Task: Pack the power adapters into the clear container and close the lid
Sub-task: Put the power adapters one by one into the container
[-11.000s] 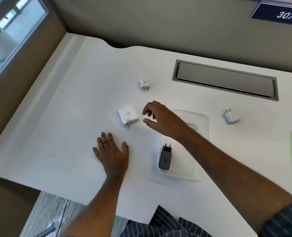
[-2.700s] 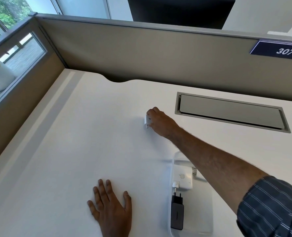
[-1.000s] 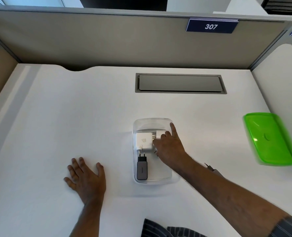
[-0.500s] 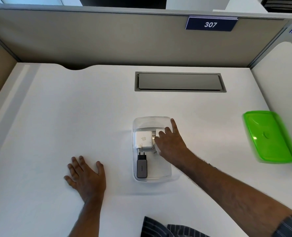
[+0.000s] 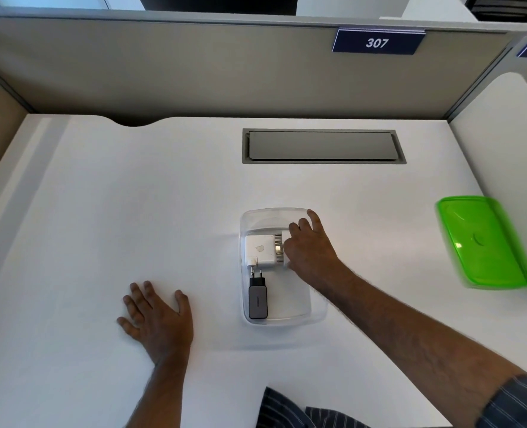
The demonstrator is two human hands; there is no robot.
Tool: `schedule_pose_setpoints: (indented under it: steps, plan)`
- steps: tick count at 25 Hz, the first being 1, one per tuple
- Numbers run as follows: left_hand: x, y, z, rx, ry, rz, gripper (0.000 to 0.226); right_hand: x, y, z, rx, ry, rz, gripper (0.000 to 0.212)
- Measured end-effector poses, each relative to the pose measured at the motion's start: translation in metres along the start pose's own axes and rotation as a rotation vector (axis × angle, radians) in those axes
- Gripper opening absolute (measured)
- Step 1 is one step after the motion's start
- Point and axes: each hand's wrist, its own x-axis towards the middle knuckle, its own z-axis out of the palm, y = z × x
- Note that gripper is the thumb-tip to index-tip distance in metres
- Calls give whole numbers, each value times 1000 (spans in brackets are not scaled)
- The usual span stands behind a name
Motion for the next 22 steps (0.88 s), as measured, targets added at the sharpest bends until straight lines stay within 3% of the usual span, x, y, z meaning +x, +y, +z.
schedule_pose_setpoints:
  steps: [2, 5, 8, 11, 16, 22]
  plan:
    - [-1, 1, 1, -6, -3, -6, 80, -2, 3, -4, 19, 22, 17, 20]
    - [-1, 1, -1, -13, -7, -3, 80, -11, 6, -15, 117, 191, 55, 17]
    - [0, 1, -3, -22, -30, 0, 81, -28, 14, -34, 304, 381, 200, 11]
    - [-1, 1, -7, -27, -61, -1, 83, -52, 26, -41, 451, 456, 370, 7]
    - [-3, 2, -11, -44, -95, 21, 84, -102, 41, -17, 668, 359, 589, 9]
    - [0, -6, -10, -60, -124, 46, 80, -162, 50, 30, 664, 121, 825, 24]
